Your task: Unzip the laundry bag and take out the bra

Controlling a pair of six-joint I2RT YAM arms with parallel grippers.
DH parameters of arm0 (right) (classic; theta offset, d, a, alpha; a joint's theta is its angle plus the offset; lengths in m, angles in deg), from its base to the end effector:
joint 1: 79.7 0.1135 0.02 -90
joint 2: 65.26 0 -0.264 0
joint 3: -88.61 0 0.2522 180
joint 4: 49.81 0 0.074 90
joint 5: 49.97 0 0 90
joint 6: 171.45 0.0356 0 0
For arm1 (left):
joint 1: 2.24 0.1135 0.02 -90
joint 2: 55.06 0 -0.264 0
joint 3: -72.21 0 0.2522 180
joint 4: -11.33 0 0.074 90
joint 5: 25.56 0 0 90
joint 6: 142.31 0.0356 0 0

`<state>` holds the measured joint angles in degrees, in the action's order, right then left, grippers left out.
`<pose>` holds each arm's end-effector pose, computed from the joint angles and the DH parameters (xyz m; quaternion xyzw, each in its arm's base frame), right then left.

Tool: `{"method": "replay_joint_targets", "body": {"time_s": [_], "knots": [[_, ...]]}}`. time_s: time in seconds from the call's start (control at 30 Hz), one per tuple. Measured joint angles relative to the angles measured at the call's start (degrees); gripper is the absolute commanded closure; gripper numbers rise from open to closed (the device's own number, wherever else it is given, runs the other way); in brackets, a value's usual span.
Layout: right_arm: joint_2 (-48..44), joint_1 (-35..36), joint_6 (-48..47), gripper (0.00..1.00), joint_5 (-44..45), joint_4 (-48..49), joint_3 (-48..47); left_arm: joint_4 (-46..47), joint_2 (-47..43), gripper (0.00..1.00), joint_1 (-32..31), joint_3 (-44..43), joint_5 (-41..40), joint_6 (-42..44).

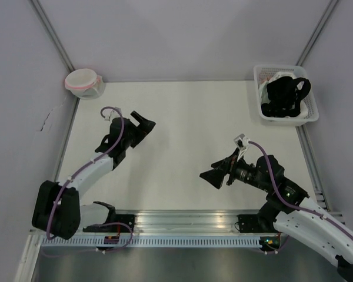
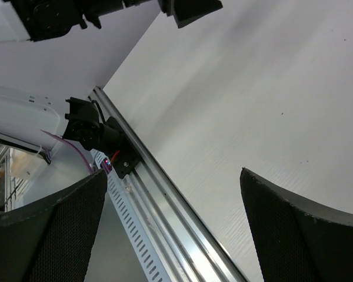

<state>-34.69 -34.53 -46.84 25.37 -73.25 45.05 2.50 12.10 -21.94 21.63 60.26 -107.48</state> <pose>0.0959 0.1092 0.2848 -0.1514 0.7515 0.4822 0.4240 0.2439 -0.0846 0.2378 -0.2759 0.7987 -0.3001 0.4427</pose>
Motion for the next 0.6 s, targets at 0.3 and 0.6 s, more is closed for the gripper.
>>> {"method": "replay_joint_targets", "body": {"time_s": [0.3, 0.6], "knots": [[-6.03, 0.04, -0.48, 0.02, 1.36, -8.04, -0.26, 6.29, 22.49, 0.00, 16.20, -15.76, 7.56, -3.78], [-11.02, 0.04, -0.37, 0.02, 2.89, -16.22, -0.26, 10.60, 36.70, 0.01, 31.04, -25.75, 8.13, -8.28]]}}
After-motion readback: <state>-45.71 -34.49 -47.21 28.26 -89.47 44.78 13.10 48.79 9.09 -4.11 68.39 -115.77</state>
